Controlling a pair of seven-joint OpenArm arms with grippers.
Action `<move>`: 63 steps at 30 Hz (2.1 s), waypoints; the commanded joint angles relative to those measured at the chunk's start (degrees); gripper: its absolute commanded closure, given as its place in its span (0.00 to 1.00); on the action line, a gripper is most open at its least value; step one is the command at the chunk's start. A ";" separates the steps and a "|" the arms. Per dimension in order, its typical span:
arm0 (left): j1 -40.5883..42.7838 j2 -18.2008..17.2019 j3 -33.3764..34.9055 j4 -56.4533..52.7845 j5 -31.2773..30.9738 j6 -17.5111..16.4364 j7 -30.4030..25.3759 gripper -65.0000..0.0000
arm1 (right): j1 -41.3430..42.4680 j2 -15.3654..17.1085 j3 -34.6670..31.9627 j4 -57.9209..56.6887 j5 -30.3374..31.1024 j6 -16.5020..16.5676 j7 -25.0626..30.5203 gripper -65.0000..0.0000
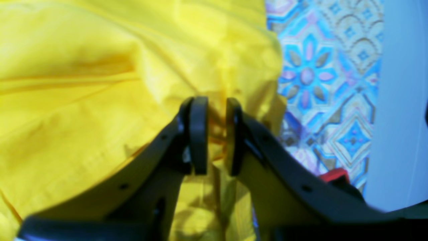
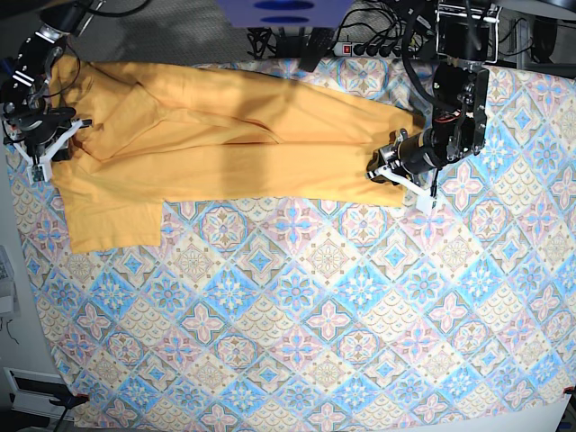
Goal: Fold the T-shirt properly
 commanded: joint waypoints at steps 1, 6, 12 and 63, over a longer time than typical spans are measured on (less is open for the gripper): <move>-0.68 -0.41 -0.21 -0.08 1.87 0.21 -0.01 0.97 | 0.57 1.18 0.53 1.11 0.52 -0.27 1.10 0.85; -0.24 -0.50 -0.47 -3.34 9.35 0.21 -2.30 0.97 | 2.59 1.27 4.49 1.11 0.52 -0.27 1.10 0.85; 2.66 -2.96 -0.56 -4.22 13.30 0.03 -8.37 0.97 | 8.05 1.27 4.84 0.49 0.52 -0.27 1.10 0.85; 13.12 -9.56 -11.99 -8.00 11.89 -0.14 -9.68 0.98 | 35.74 5.22 -29.27 -38.80 0.26 -0.27 12.09 0.57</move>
